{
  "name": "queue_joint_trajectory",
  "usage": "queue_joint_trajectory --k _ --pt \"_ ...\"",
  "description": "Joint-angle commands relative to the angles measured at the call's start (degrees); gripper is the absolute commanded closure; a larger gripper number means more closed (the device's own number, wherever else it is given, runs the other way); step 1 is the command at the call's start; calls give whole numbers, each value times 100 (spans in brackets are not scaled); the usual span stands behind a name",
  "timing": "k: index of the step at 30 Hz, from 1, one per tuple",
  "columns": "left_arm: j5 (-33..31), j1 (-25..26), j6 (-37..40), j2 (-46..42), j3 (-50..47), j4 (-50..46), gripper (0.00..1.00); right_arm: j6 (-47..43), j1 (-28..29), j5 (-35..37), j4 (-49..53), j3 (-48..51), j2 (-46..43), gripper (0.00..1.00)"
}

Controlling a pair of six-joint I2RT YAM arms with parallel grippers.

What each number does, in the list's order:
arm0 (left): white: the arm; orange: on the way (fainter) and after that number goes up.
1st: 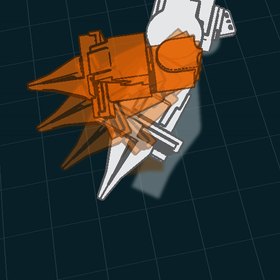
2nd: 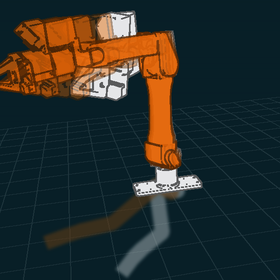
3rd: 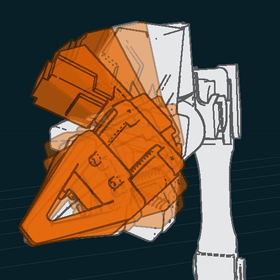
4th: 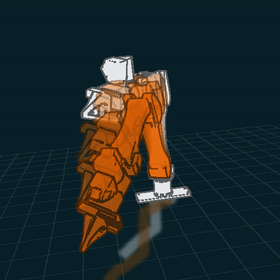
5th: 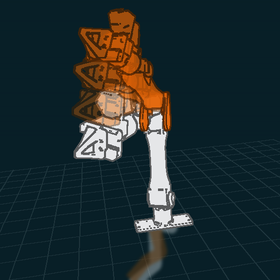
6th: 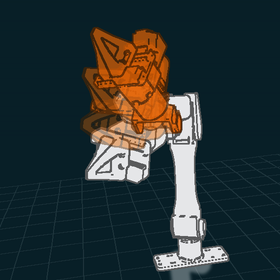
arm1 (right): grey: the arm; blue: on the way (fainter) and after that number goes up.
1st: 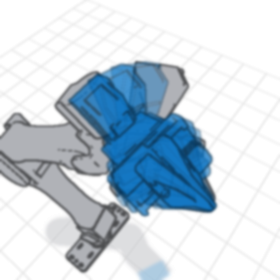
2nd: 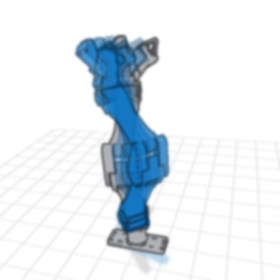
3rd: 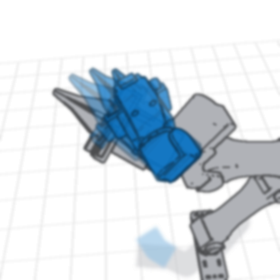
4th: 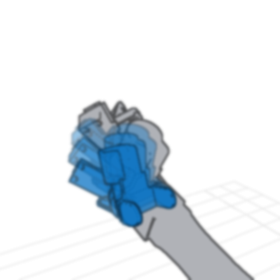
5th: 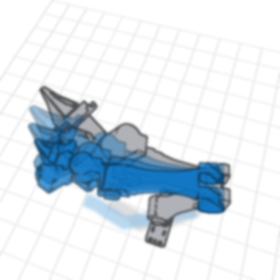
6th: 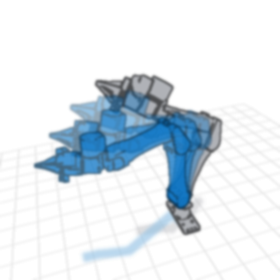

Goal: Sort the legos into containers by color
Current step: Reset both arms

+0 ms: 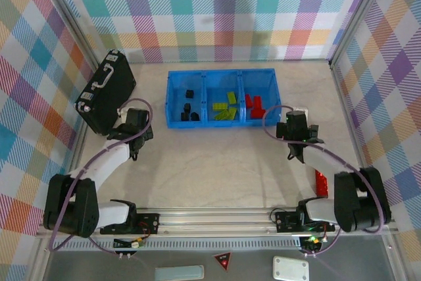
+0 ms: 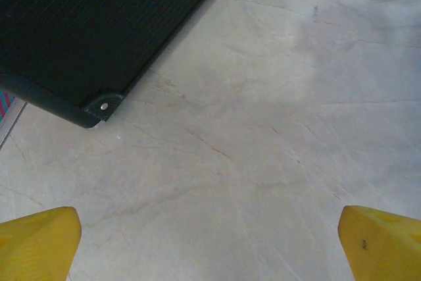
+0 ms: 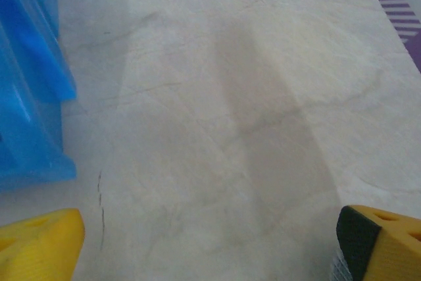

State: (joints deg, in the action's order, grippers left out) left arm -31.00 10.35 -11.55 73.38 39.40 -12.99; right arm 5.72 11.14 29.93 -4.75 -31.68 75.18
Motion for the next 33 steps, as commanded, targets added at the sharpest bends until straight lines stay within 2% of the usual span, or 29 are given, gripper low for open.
queue_joint_trajectory --k 1,3,7,9,14,16,18,22,28,31,33 --pt "-175 -92 503 319 -180 1211 0 -386 -67 -145 -1313 134 414 1" --pt "176 -94 906 537 -294 1804 0 -471 -76 -161 -1445 45 555 1" --pt "602 -123 1118 830 -457 2643 0 -639 -146 -410 -2386 283 607 1" --pt "747 -154 1213 946 -675 3327 0 -774 -230 -715 -2558 286 687 1" --pt "1250 -182 1438 1232 -707 4054 0 -749 -447 -1362 -2555 144 823 1" --pt "1514 -222 1446 1293 -870 4621 0 -694 -536 -1799 -2998 344 834 1" --pt "1806 -336 1405 1458 -825 4685 0 -678 -571 -1881 -3899 660 1024 1" --pt "2383 -510 1414 1530 -1037 5059 0 -590 -707 -2118 -3774 629 1017 1" --pt "2615 -585 1428 1723 -1602 6312 0 -464 -846 -2336 -3788 635 1068 1" --pt "2621 -586 1421 1709 -1558 6181 0 -469 -929 -2466 -4599 926 1351 1" --pt "2600 -586 1420 1717 -1558 6196 0 -430 -943 -2488 -4329 851 1283 1"
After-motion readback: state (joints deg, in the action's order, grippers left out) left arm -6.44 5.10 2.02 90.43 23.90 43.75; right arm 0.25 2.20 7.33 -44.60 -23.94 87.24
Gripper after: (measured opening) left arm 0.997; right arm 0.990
